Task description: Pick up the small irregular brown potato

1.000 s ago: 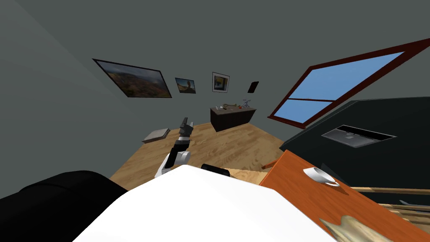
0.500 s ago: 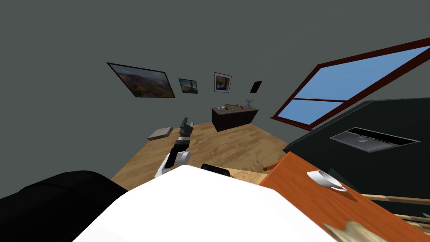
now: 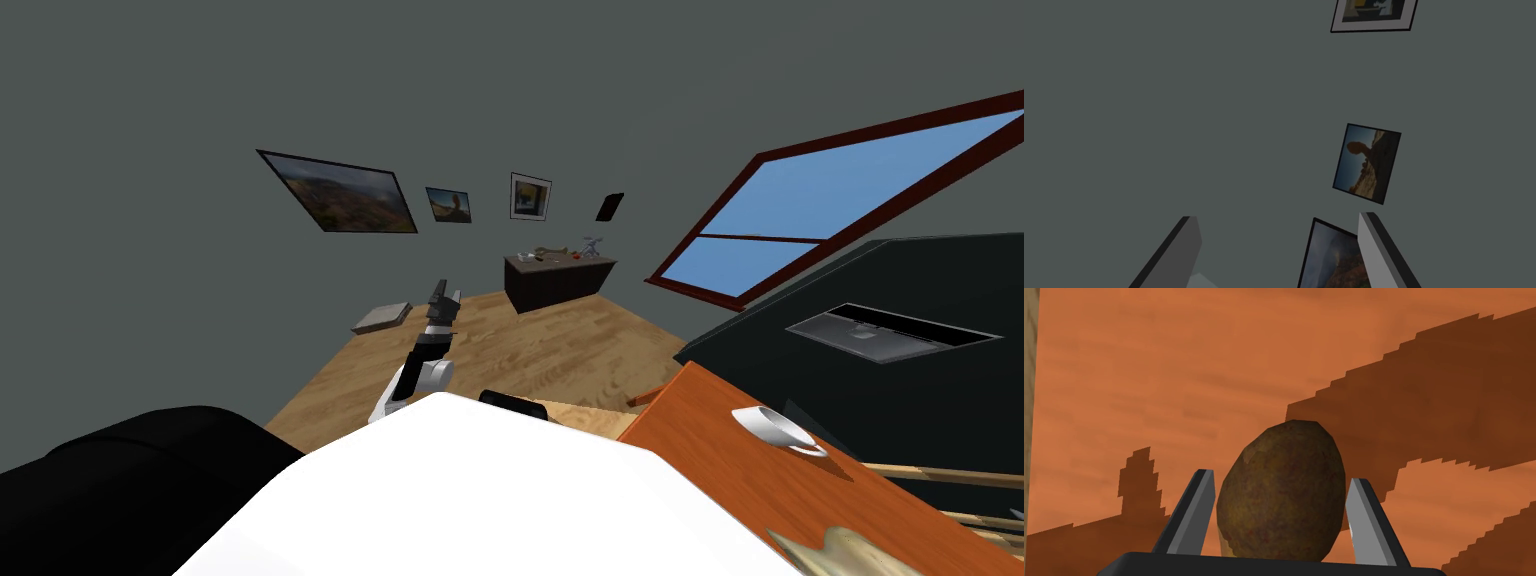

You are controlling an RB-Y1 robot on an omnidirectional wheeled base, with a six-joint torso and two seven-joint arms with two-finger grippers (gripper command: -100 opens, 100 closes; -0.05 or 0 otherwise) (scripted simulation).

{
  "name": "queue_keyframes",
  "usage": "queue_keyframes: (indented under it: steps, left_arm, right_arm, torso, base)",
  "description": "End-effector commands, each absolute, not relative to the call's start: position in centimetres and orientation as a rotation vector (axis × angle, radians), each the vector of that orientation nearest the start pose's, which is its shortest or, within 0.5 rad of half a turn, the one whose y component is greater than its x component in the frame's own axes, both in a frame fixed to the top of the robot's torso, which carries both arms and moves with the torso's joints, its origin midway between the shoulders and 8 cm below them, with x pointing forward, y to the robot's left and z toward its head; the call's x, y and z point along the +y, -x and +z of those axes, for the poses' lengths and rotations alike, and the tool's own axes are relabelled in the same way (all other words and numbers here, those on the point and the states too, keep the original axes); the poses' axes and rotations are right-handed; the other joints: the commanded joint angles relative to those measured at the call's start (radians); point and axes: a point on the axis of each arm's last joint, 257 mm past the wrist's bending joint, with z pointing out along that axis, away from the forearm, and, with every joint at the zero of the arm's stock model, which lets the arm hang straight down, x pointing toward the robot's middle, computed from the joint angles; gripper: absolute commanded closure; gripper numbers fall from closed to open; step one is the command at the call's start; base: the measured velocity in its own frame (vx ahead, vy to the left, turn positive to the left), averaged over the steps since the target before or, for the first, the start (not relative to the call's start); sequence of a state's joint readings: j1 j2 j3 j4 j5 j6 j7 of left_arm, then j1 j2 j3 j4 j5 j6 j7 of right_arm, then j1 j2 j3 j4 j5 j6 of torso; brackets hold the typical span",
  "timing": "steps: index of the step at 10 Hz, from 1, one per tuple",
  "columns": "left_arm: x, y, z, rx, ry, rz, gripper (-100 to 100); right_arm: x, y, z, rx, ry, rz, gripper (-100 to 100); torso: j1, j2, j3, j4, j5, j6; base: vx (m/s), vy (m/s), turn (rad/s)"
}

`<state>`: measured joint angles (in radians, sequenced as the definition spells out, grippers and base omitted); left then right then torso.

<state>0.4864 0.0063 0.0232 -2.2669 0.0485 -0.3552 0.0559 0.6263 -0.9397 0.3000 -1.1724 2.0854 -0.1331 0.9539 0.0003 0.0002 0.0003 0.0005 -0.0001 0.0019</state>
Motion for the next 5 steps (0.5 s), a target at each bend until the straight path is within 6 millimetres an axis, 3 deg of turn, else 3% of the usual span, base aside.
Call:
queue_keyframes:
  steps: [1, 4, 5]
  left_arm:
    - [29.55, -36.79, -0.55, 0.666, 0.824, -1.331, 0]
    - [29.55, -36.79, -0.55, 0.666, 0.824, -1.331, 0]
    - [29.55, -36.79, -0.54, 0.666, 0.824, -1.331, 0]
  right_arm:
    - [-59.38, -5.88, -51.41, 1.418, 2.821, -0.674, 100]
    - [-59.31, -5.89, -50.83, 1.397, 2.83, -0.67, 100]
    - [-59.28, -5.88, -50.81, 1.397, 2.829, -0.67, 0]
  torso:
    - [0.0, 0.0, 0.0, 0.0, 0.0, 0.0]
    - [0.003, -0.003, -0.002, -0.001, 0.001, 0.001]
    - [0.001, -0.002, -0.001, -0.001, 0.0, 0.0]
  base:
    - [0.024, 0.022, -0.141]
    - [0.045, 0.026, -0.108]
    - [0.0, 0.0, 0.0]
